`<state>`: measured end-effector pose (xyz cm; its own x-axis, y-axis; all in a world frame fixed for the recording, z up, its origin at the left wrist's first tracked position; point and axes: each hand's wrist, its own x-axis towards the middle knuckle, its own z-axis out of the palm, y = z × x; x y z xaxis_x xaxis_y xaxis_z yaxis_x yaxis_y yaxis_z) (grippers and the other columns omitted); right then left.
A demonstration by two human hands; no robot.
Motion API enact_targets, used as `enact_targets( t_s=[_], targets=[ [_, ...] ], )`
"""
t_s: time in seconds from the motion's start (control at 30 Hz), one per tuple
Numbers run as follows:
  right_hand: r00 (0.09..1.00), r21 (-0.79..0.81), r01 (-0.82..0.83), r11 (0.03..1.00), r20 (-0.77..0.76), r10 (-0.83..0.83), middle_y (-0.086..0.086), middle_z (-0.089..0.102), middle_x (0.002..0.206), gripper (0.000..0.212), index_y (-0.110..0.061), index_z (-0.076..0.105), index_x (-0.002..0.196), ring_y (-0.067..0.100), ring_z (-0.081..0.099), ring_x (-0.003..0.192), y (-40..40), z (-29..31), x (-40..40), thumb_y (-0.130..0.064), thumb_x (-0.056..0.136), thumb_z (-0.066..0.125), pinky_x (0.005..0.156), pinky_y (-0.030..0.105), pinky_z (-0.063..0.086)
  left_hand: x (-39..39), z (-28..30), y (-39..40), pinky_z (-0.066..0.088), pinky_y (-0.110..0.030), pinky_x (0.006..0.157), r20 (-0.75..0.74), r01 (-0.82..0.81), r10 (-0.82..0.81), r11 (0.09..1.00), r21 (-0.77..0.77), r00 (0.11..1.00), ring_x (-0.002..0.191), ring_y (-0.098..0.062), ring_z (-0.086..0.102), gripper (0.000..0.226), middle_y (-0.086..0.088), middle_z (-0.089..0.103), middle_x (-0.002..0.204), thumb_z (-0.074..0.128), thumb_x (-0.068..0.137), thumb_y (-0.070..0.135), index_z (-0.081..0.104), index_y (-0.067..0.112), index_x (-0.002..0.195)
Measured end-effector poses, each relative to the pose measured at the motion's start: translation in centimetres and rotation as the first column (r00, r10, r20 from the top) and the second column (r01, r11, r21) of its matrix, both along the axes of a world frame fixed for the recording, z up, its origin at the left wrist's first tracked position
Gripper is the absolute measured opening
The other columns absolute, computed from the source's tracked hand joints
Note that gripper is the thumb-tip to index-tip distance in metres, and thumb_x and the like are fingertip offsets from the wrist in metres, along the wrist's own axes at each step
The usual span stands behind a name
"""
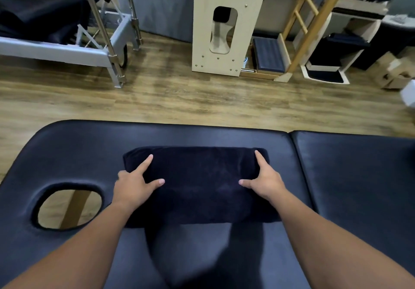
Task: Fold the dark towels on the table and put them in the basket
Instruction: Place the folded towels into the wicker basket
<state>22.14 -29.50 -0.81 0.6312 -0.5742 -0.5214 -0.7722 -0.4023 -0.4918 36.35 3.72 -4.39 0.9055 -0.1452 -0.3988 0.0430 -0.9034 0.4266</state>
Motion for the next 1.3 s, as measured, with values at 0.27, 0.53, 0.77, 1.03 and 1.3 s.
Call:
enact_targets(
  t_s=[0.27,0.53,0.77,1.03,1.3],
  targets=[
    [0.993,0.091,0.082,0.992,0.077,-0.089,-0.017,0.061,0.133,0.104,-0.058,0.029,0.147,0.017,0.054,0.126,-0.4,-0.5,-7.8,-0.041,0.064,0.09,0.104,0.033,0.045,-4.5,1.5,-0.3,0.044,-0.038,0.102,-0.045,0.05,-0.056,0.99,-0.133,0.997,0.131,-0.026,0.053,0.086,0.005,0.06,0.141,0.084,0.076,0.048,0.036,0.055,0.148],
    [0.977,0.017,0.2,0.98,0.077,-0.201,-0.01,0.057,0.142,0.103,-0.057,0.019,0.152,0.022,0.053,0.13,-3.5,0.3,-23.1,-0.04,0.073,0.084,0.104,0.034,0.046,-14.8,2.5,-7.5,0.044,-0.039,0.108,-0.099,0.153,-0.179,0.961,-0.229,0.979,0.129,-0.024,0.054,0.084,0.012,0.061,0.138,0.086,0.074,0.041,0.042,0.055,0.144],
    [0.911,-0.08,0.413,0.907,0.066,-0.408,-0.008,0.058,0.141,0.101,-0.05,0.021,0.155,0.022,0.053,0.129,-7.6,0.9,-42.2,-0.042,0.075,0.082,0.099,0.033,0.047,-26.8,2.6,-18.6,0.043,-0.037,0.111,-0.112,0.395,-0.449,0.861,-0.32,0.887,0.128,-0.019,0.054,0.084,0.018,0.062,0.128,0.087,0.075,0.041,0.041,0.058,0.142],
    [0.691,-0.104,0.723,0.683,0.111,-0.715,-0.008,0.056,0.143,0.098,-0.049,0.024,0.154,0.023,0.055,0.127,-10.8,1.2,-64.4,-0.039,0.076,0.083,0.098,0.033,0.046,-42.3,3.9,-34.9,0.042,-0.032,0.11,-0.058,0.699,-0.77,0.605,-0.381,0.635,0.124,-0.011,0.055,0.081,0.023,0.063,0.125,0.087,0.075,0.038,0.044,0.061,0.139],
    [0.461,-0.122,0.886,0.448,0.12,-0.879,-0.012,0.055,0.143,0.098,-0.052,0.023,0.153,0.022,0.054,0.127,-15.7,1.3,-78.5,-0.04,0.075,0.082,0.095,0.036,0.049,-55.2,4.2,-51.4,0.044,-0.041,0.111,-0.067,0.848,-0.928,0.362,-0.387,0.366,0.121,-0.013,0.06,0.082,0.022,0.066,0.122,0.086,0.07,0.043,0.042,0.068,0.134]
  ],
)
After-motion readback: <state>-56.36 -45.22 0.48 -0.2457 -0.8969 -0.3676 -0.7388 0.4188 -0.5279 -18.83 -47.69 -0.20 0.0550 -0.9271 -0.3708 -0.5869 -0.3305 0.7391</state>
